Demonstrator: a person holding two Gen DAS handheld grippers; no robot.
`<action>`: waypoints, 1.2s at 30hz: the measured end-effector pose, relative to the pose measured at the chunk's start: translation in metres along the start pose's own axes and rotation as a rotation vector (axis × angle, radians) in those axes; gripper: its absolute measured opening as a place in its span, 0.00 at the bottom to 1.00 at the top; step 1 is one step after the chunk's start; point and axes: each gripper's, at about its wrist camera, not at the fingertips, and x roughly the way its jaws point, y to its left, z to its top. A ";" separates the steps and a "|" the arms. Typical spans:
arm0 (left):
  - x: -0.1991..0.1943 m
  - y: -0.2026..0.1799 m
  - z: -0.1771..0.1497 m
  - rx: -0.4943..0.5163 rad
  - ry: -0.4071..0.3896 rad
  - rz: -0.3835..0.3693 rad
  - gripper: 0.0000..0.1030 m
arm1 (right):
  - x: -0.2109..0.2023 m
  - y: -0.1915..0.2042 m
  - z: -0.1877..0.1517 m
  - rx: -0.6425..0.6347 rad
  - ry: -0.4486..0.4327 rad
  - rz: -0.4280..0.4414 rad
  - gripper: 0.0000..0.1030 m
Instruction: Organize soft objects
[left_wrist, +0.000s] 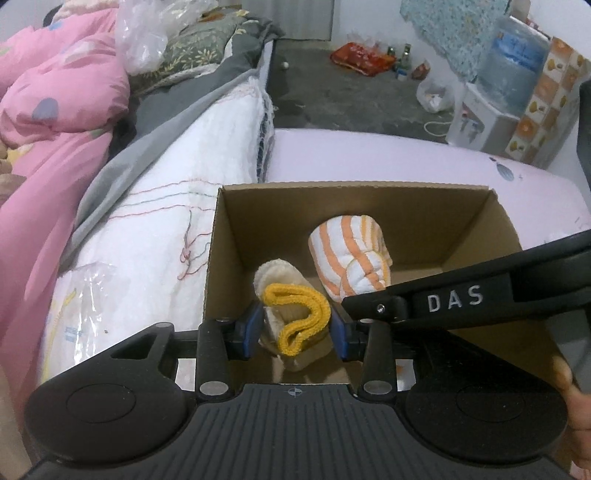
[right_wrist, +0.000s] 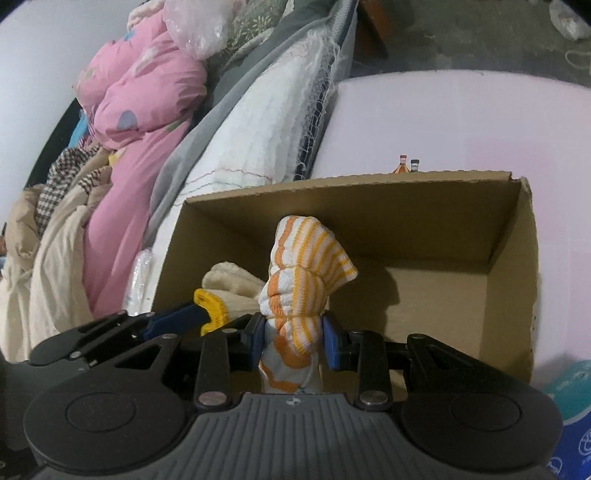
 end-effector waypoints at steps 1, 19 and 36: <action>-0.001 0.000 -0.001 0.003 -0.004 0.003 0.40 | 0.000 0.002 -0.001 -0.018 -0.008 -0.012 0.25; -0.055 0.017 -0.013 -0.068 -0.163 -0.038 0.66 | -0.039 0.000 -0.007 -0.002 -0.133 0.054 0.33; -0.148 0.009 -0.055 -0.133 -0.260 -0.133 0.87 | -0.157 0.008 -0.074 -0.114 -0.284 0.117 0.33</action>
